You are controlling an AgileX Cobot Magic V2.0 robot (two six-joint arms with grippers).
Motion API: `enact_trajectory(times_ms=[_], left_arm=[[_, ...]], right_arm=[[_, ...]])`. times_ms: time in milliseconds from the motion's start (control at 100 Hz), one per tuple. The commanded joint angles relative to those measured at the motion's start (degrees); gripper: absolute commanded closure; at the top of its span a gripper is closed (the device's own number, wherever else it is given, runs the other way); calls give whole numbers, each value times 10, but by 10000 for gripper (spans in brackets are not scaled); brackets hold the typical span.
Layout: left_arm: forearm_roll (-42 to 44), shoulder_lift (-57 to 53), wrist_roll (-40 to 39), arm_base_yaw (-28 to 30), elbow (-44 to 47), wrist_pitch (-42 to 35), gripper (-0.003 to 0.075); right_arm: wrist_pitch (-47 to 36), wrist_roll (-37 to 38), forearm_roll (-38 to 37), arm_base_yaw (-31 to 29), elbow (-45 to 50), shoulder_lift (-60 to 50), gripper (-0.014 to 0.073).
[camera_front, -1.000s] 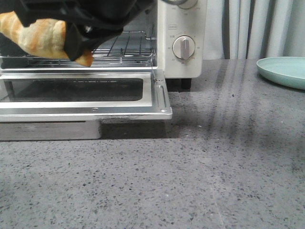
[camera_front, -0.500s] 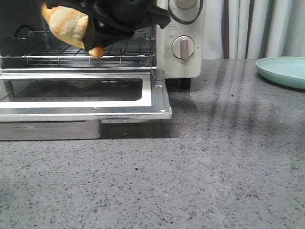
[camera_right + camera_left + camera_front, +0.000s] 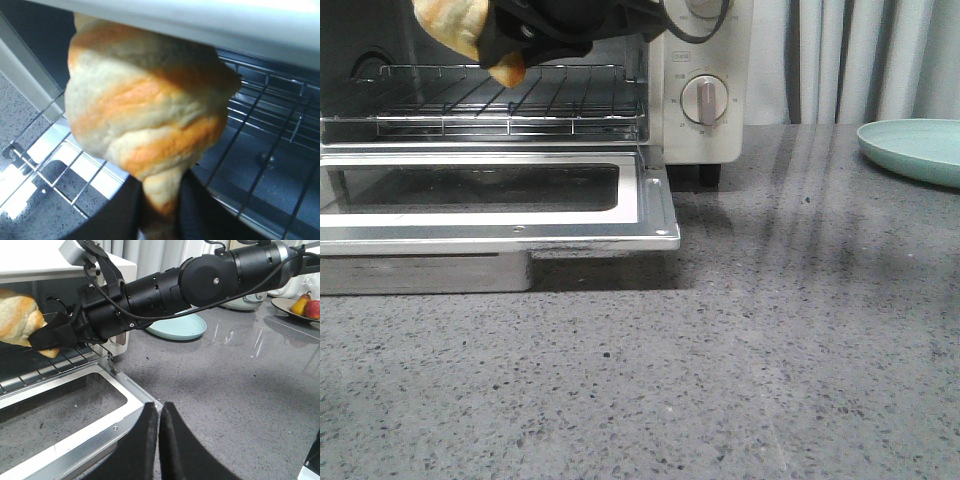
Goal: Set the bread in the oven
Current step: 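Carry the croissant with the right gripper into the oven over the rack, then lower the croissant onto the wire rack and open the right gripper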
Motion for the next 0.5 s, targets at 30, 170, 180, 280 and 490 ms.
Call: enact_trajectory(times_ms=[30,170,180,280,490], left_arm=[[-24,9,-1,-4,-20,-32,741],[-16,9,-1,-4,-20,-38,741],[-14,9,-1,-4,-20,-39,741],[-13,9,-1,-4,-20,-50,741],[-13,9,-1,-4,-20,-53,741]], right_arm=[[-49,-5,3,-5,-19,-26,167],[-45,-5,3,-5,-19,-26,-34],[-43,-5,3,-5,-19,-26,-37],[-5,-5,3,-4,-19,-34,-38],[116,-5,3,-1,-19,-82,-38]])
